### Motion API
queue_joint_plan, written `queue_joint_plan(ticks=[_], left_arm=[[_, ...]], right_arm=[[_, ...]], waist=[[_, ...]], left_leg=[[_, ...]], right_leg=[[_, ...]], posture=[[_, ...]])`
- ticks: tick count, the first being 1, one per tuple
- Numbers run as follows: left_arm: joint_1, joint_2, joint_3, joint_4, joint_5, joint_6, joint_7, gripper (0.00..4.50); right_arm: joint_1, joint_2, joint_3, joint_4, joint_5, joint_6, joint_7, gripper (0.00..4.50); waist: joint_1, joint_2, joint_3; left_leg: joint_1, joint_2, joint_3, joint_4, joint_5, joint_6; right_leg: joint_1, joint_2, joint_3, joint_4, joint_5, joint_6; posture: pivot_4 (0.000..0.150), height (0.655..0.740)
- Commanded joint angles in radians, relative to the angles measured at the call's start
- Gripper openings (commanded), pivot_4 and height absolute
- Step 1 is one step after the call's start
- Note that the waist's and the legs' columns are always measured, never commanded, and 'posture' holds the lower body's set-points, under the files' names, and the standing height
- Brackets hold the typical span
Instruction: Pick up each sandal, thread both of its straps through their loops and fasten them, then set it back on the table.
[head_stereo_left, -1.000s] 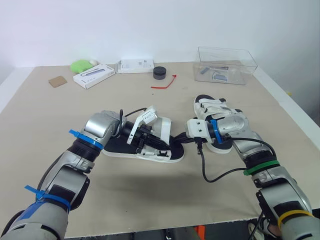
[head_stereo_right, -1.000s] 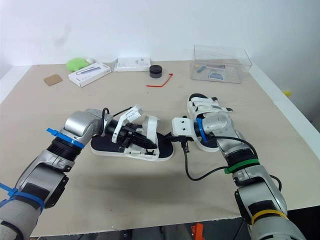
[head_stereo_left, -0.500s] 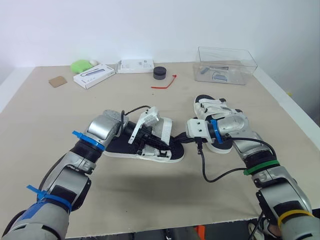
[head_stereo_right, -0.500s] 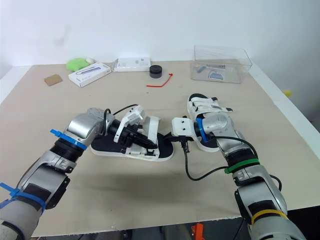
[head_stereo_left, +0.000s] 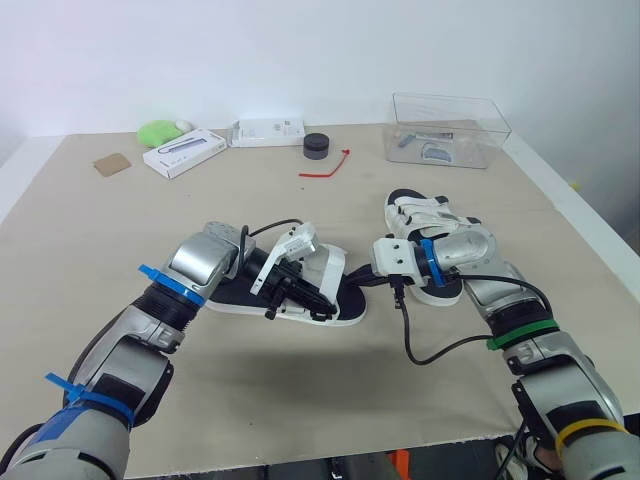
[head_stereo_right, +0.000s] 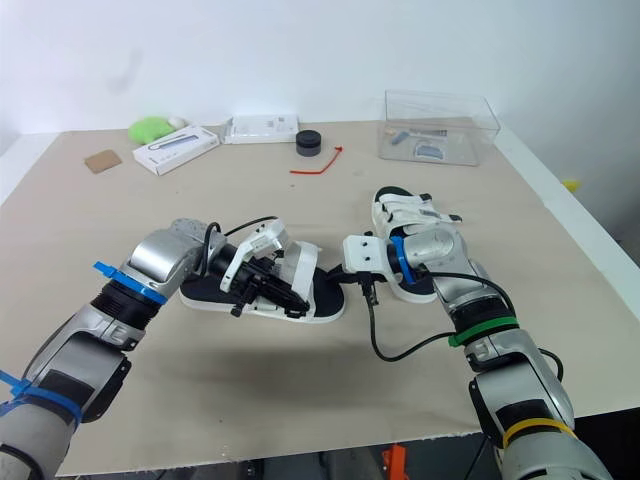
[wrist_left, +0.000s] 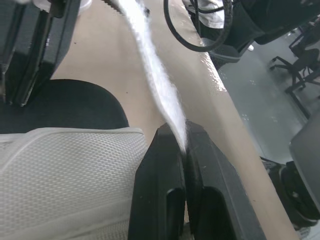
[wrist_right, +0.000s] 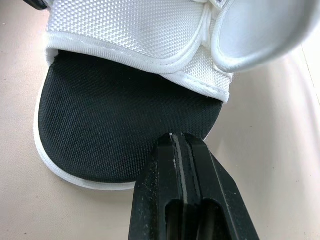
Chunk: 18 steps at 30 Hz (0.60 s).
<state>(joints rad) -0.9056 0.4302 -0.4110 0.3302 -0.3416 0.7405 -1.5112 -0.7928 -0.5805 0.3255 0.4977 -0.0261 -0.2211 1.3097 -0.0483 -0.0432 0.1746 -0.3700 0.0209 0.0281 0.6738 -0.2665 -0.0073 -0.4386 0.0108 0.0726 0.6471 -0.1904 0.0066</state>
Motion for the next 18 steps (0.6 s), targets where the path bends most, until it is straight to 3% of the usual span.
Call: queue_joint_plan(ticks=[1,5,6,18], left_arm=[[0.011,-0.004,0.021,-0.001,-0.009,0.002,0.005,0.67],[0.007,0.007,0.046,-0.060,-0.053,0.001,-0.041,2.35],[0.003,0.012,0.055,-0.073,-0.067,0.001,-0.055,2.50],[-0.074,-0.067,0.128,0.069,-0.030,-0.093,0.075,2.50]], right_arm=[[-0.005,-0.016,0.005,0.017,-0.028,0.005,0.005,0.00],[-0.006,-0.016,0.005,0.019,-0.028,0.003,0.005,0.00],[-0.006,-0.016,0.006,0.018,-0.028,0.003,0.005,0.00],[-0.010,-0.012,0.005,0.025,-0.030,0.001,0.000,0.00]], waist=[[0.000,0.000,0.000],[0.000,0.000,0.000],[0.000,0.000,0.000],[0.001,0.000,0.000]], left_leg=[[0.000,0.000,0.000,0.000,0.000,0.000],[0.000,0.000,0.000,0.000,0.000,0.000],[0.000,0.000,0.000,0.000,0.000,0.000],[-0.001,0.000,0.000,0.001,0.000,0.000]], right_leg=[[0.000,0.000,0.000,0.000,0.000,0.000],[0.000,0.000,0.000,0.000,0.000,0.000],[0.000,0.000,0.000,0.000,0.000,0.000],[0.000,0.000,0.001,0.000,0.000,0.001]], posture=[[0.150,0.7400],[0.150,0.7400],[0.150,0.7400],[0.150,0.7400]])
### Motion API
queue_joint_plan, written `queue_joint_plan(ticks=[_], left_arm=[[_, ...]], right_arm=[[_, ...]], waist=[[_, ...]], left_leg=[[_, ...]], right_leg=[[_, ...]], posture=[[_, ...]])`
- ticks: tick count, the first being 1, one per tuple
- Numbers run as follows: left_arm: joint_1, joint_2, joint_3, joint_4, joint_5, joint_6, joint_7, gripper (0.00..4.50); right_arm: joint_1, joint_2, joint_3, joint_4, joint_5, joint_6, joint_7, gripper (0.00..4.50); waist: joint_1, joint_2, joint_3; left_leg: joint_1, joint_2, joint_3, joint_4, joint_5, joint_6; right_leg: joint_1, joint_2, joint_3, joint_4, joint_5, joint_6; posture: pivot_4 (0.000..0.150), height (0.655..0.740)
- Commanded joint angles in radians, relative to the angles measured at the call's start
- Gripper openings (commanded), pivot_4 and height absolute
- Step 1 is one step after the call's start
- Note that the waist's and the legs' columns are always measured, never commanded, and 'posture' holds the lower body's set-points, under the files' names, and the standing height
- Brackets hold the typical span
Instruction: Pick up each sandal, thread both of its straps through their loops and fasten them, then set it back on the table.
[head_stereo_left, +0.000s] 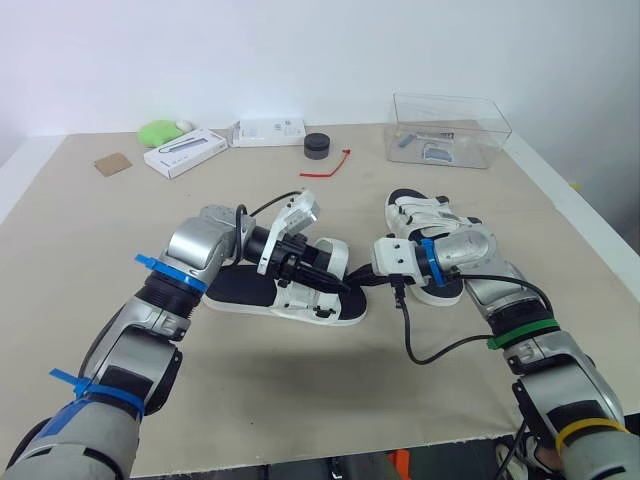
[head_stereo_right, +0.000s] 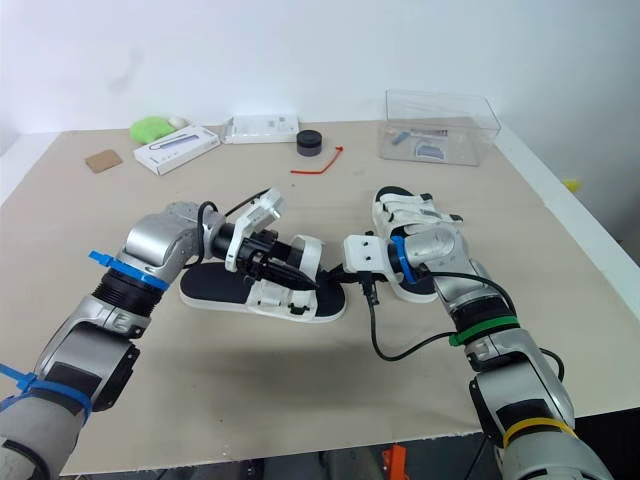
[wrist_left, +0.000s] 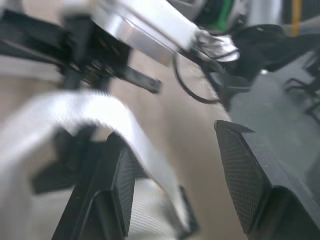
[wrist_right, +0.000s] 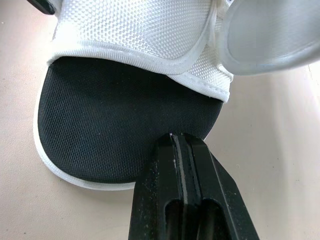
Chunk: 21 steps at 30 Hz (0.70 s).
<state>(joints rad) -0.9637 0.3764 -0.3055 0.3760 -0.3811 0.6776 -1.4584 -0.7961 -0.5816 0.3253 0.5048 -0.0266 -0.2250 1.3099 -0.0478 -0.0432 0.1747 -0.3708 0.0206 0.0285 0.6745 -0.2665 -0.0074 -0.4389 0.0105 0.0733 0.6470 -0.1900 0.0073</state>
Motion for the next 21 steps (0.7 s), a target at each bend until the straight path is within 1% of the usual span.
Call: queue_joint_plan(ticks=[1,4,6,7,8,11,14,21], left_arm=[[-0.015,-0.015,0.020,0.026,0.011,-0.033,0.019,2.50],[-0.010,-0.014,0.011,0.027,0.017,-0.046,0.006,1.75],[0.000,-0.006,0.000,0.017,0.024,-0.056,-0.006,0.91],[0.007,-0.002,-0.004,0.010,0.025,-0.055,-0.012,0.39],[0.021,0.008,-0.010,-0.011,0.023,-0.051,-0.025,0.05],[0.055,0.030,-0.024,-0.060,0.024,-0.049,-0.046,0.05],[0.095,0.049,-0.045,-0.063,0.064,-0.101,-0.042,0.05],[0.173,0.078,-0.066,-0.144,0.061,-0.110,-0.050,0.05]], right_arm=[[-0.007,-0.012,0.006,0.018,-0.030,0.004,-0.001,0.00],[-0.007,-0.013,0.005,0.020,-0.030,0.005,0.000,0.00],[-0.005,-0.015,0.004,0.018,-0.029,0.005,0.001,0.00],[-0.004,-0.015,0.004,0.018,-0.029,0.006,0.001,0.00],[-0.004,-0.016,0.004,0.017,-0.029,0.007,0.001,0.00],[-0.003,-0.016,0.004,0.017,-0.029,0.008,0.001,0.00],[-0.001,-0.016,0.005,0.015,-0.028,0.008,0.001,0.00],[-0.001,-0.010,0.008,0.017,-0.027,0.008,0.002,0.00]], waist=[[0.000,0.000,0.000],[0.000,0.000,0.000],[0.000,0.000,0.000],[0.000,0.000,0.000],[0.000,0.000,0.000],[0.000,0.000,0.000],[0.000,0.000,0.000],[-0.001,0.000,0.000]], left_leg=[[0.000,0.000,0.000,0.000,0.000,0.000],[-0.001,0.000,0.000,0.000,0.000,0.000],[-0.001,0.000,0.000,0.000,0.000,0.000],[0.000,0.000,0.000,0.000,0.000,0.000],[0.000,0.000,0.000,0.000,0.000,0.000],[0.000,0.000,0.000,0.000,0.000,0.000],[0.000,0.000,0.000,0.000,0.000,0.000],[0.001,0.001,0.000,0.000,0.000,0.000]], right_leg=[[0.000,0.000,0.000,0.000,0.000,0.000],[0.000,0.000,0.000,0.000,0.000,0.000],[0.000,0.000,0.000,0.000,0.000,0.000],[0.000,0.000,0.000,0.000,0.000,0.000],[0.000,0.000,0.000,0.000,0.000,0.000],[0.000,0.000,0.000,0.000,0.000,0.000],[0.000,0.000,0.000,0.000,0.000,0.000],[0.000,0.000,0.000,0.000,0.000,0.000]], posture=[[0.150,0.7400],[0.150,0.7400],[0.150,0.7400],[0.150,0.7400],[0.150,0.7400],[0.150,0.7400],[0.150,0.7400],[0.150,0.7400]])
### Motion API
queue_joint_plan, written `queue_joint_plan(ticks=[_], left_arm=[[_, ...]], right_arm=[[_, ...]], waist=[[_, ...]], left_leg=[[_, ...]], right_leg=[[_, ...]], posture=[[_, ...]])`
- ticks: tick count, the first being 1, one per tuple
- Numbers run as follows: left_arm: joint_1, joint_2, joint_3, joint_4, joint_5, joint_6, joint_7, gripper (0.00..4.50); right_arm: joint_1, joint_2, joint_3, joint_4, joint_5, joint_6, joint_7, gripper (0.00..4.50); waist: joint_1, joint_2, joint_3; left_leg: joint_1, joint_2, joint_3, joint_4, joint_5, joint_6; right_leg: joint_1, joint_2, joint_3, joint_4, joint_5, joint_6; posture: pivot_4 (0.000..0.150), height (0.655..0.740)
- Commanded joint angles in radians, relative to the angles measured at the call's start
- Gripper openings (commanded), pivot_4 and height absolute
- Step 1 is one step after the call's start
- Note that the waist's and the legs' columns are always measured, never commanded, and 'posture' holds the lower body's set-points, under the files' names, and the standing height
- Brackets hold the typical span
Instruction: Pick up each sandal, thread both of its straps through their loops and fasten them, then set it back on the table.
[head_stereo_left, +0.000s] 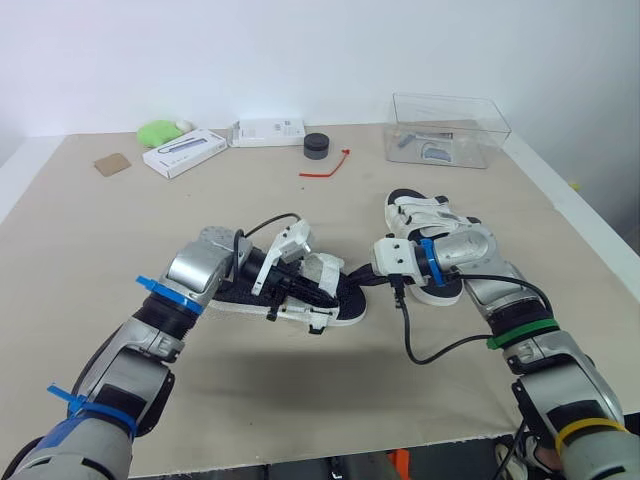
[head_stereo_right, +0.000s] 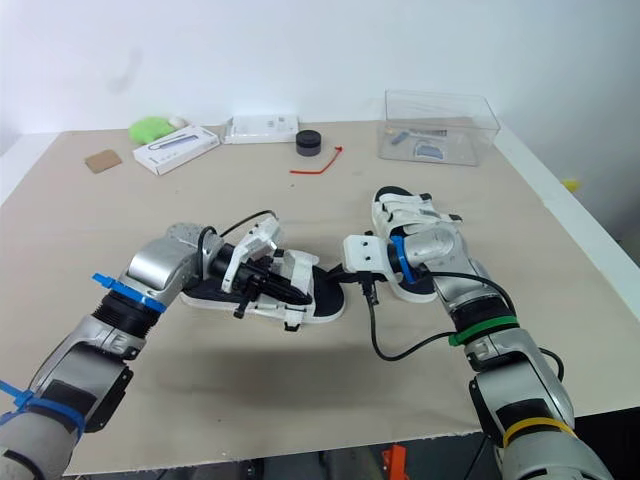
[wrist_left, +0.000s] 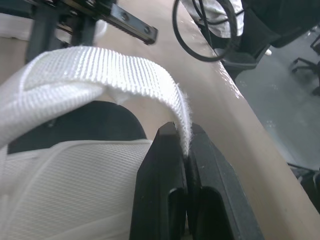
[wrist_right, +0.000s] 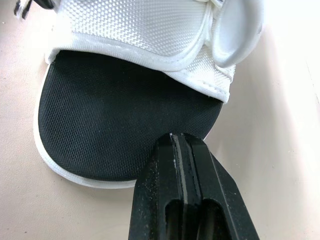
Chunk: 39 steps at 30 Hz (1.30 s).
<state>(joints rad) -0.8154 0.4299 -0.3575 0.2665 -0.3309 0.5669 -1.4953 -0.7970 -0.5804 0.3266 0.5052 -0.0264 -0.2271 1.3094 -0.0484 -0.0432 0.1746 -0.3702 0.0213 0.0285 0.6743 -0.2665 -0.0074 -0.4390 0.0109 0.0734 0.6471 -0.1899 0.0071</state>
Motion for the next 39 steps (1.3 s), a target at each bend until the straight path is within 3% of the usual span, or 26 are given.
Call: queue_joint_plan(ticks=[1,4,7,11,14,15,18,20,22,26,29,33,39], left_arm=[[0.029,0.027,-0.014,-0.042,0.007,0.009,-0.012,0.05],[0.022,0.034,-0.005,-0.053,-0.003,0.039,-0.003,0.05],[0.015,0.058,0.000,-0.082,-0.024,0.071,-0.033,0.77],[-0.012,0.100,0.055,-0.161,-0.098,0.118,-0.065,2.53],[-0.052,0.192,0.103,-0.229,-0.173,0.170,-0.111,4.15],[-0.066,0.231,0.120,-0.253,-0.219,0.201,-0.117,4.35],[-0.067,0.361,0.159,-0.348,-0.382,0.321,-0.119,4.35],[0.047,0.500,0.151,-0.480,-0.475,0.350,-0.119,4.35],[0.191,0.563,0.153,-0.572,-0.470,0.329,-0.117,4.35],[0.414,0.474,0.201,-0.636,-0.368,0.192,0.079,4.35],[0.514,0.331,0.231,-0.640,-0.271,0.033,0.252,4.35],[0.591,0.225,0.195,-0.647,-0.158,-0.149,0.343,4.35],[0.607,0.151,0.133,-0.614,-0.090,-0.170,0.417,4.35]], right_arm=[[-0.002,-0.011,0.007,0.018,-0.028,0.009,0.003,0.00],[-0.005,-0.009,0.008,0.023,-0.028,0.006,0.004,0.00],[-0.008,-0.008,0.009,0.027,-0.029,0.004,0.005,0.00],[-0.009,-0.008,0.008,0.028,-0.029,0.003,0.007,0.00],[-0.001,-0.015,0.007,0.022,-0.028,0.003,0.011,0.00],[0.001,-0.017,0.007,0.021,-0.027,0.002,0.012,0.00],[0.007,-0.020,0.007,0.017,-0.027,0.001,0.013,0.00],[0.008,-0.017,0.007,0.020,-0.026,0.000,0.013,0.00],[0.009,-0.013,0.009,0.022,-0.027,-0.004,0.011,0.00],[0.014,-0.004,0.011,0.022,-0.026,-0.010,0.013,0.00],[0.011,0.003,0.013,0.030,-0.030,-0.015,0.018,0.00],[-0.002,0.013,0.018,0.047,-0.039,-0.027,0.016,0.00],[-0.001,0.017,0.017,0.046,-0.039,-0.030,0.017,0.00]], waist=[[0.000,0.000,0.000],[0.000,0.000,0.000],[-0.001,0.000,0.000],[0.000,0.000,0.000],[-0.001,0.000,0.000],[-0.001,0.000,0.000],[-0.001,0.000,0.000],[-0.003,0.001,0.000],[-0.009,0.004,-0.002],[0.003,-0.001,-0.001],[0.003,-0.003,-0.001],[0.003,-0.002,-0.002],[0.001,-0.002,-0.002]], left_leg=[[0.000,0.000,0.000,0.000,0.000,0.000],[0.000,0.000,0.000,0.000,0.000,0.000],[0.000,0.000,0.000,0.000,0.000,0.000],[0.000,0.000,0.000,0.000,0.000,0.000],[0.000,0.000,0.000,0.000,0.000,0.000],[0.000,0.000,0.000,0.000,0.000,0.000],[-0.001,0.001,0.000,0.000,0.000,0.000],[-0.001,0.001,0.000,-0.001,0.000,0.000],[0.001,0.002,0.001,-0.002,-0.002,0.003],[0.000,0.003,-0.001,-0.001,-0.003,0.004],[0.001,0.002,0.000,0.000,-0.002,0.003],[0.002,0.003,0.000,0.000,-0.002,0.003],[0.002,0.004,0.000,-0.001,-0.002,0.003]], right_leg=[[0.000,0.000,0.000,0.000,0.000,0.000],[0.000,0.000,0.000,0.000,0.000,0.000],[0.000,0.000,0.000,0.000,0.000,0.000],[0.000,0.000,0.000,0.000,0.000,0.000],[0.000,0.000,0.000,0.000,0.000,0.000],[0.000,0.000,0.000,0.000,0.000,0.000],[-0.001,0.001,-0.001,0.000,0.000,-0.001],[-0.002,0.000,-0.001,0.000,-0.001,-0.001],[-0.001,-0.001,0.001,0.000,-0.003,0.000],[0.000,-0.002,-0.001,0.001,-0.006,-0.001],[0.001,-0.002,0.000,0.002,-0.007,-0.005],[0.001,0.000,0.000,0.001,-0.005,-0.006],[0.001,0.002,0.000,0.001,-0.002,-0.005]], posture=[[0.150,0.7400],[0.150,0.7400],[0.150,0.7400],[0.150,0.7400],[0.150,0.7400],[0.150,0.7400],[0.150,0.7400],[0.150,0.7400],[0.150,0.7400],[0.150,0.7400],[0.150,0.7400],[0.150,0.7400],[0.150,0.7400]])
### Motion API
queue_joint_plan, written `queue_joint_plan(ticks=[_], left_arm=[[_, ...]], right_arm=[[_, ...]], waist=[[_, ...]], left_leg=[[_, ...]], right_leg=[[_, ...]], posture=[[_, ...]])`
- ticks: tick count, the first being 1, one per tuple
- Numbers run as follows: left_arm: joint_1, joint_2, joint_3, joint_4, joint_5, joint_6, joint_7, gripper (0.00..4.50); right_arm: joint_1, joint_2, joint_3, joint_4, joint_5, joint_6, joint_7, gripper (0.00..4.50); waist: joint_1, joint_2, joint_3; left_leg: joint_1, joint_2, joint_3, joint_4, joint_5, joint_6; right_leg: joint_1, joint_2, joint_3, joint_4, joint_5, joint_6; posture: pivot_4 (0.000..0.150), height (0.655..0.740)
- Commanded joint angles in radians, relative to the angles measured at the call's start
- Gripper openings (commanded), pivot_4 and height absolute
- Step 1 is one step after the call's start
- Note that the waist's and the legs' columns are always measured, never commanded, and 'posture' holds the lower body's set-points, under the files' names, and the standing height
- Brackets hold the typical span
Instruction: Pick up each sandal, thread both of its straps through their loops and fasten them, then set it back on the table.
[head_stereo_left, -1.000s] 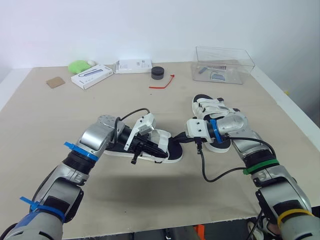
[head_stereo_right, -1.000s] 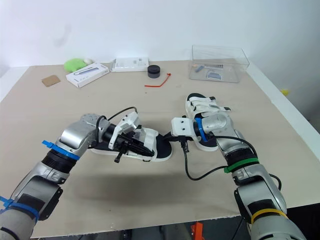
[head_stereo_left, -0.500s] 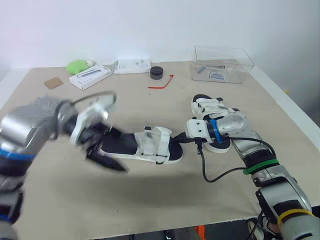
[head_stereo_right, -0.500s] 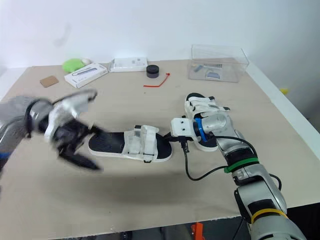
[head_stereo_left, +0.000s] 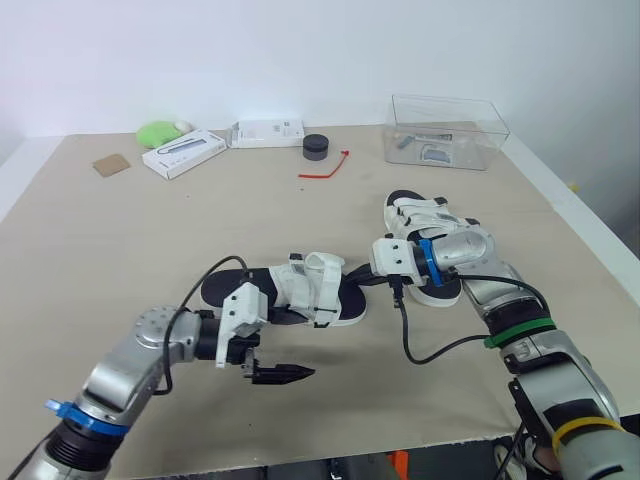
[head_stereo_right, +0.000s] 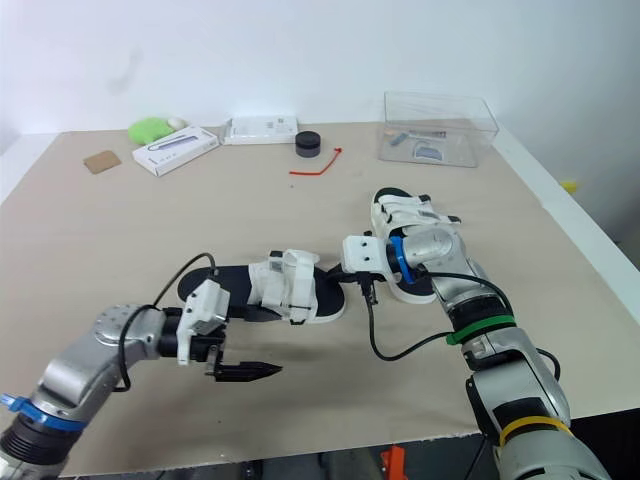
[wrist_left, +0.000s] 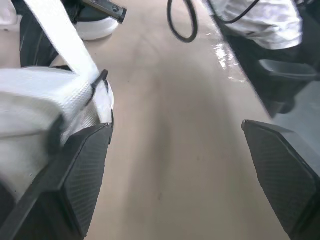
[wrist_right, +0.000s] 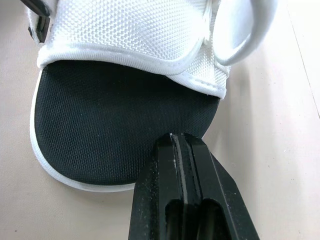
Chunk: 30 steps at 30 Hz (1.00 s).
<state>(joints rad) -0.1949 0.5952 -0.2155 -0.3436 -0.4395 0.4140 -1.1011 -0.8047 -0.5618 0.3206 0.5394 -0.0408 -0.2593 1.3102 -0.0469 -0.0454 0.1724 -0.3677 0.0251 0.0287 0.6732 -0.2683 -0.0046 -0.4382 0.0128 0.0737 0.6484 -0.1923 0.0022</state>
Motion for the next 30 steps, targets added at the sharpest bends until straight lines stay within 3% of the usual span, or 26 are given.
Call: queue_joint_plan(ticks=[1,12,23,30], left_arm=[[-0.023,-0.022,-0.015,0.006,0.028,-0.021,0.031,4.35],[-0.088,-0.068,0.004,0.117,0.080,-0.069,0.067,4.35],[-0.049,0.027,0.082,0.091,0.009,-0.044,-0.001,4.35],[-0.058,0.004,0.049,0.102,0.026,-0.060,-0.003,4.35]], right_arm=[[0.008,-0.002,0.022,0.012,-0.025,0.001,0.016,0.00],[0.017,-0.018,0.013,-0.004,-0.026,0.011,0.015,0.00],[0.017,-0.023,0.009,-0.004,-0.026,0.016,0.013,0.00],[0.001,-0.010,0.015,0.016,-0.031,0.008,0.010,0.00]], waist=[[0.000,0.000,0.000],[0.000,0.000,0.000],[0.000,0.000,0.000],[0.000,0.000,0.000]], left_leg=[[0.000,0.000,0.000,0.000,0.000,0.000],[0.000,0.000,0.000,0.000,0.001,0.001],[0.000,0.001,0.000,0.000,0.001,0.001],[0.000,0.001,0.000,0.000,0.001,0.001]], right_leg=[[0.000,0.000,0.000,0.000,0.000,0.000],[0.001,-0.001,0.000,0.000,0.001,0.002],[0.000,-0.001,-0.001,0.000,0.001,0.001],[0.000,-0.001,0.000,0.000,0.001,0.001]], posture=[[0.150,0.7400],[0.150,0.7400],[0.150,0.7400],[0.150,0.7400]])
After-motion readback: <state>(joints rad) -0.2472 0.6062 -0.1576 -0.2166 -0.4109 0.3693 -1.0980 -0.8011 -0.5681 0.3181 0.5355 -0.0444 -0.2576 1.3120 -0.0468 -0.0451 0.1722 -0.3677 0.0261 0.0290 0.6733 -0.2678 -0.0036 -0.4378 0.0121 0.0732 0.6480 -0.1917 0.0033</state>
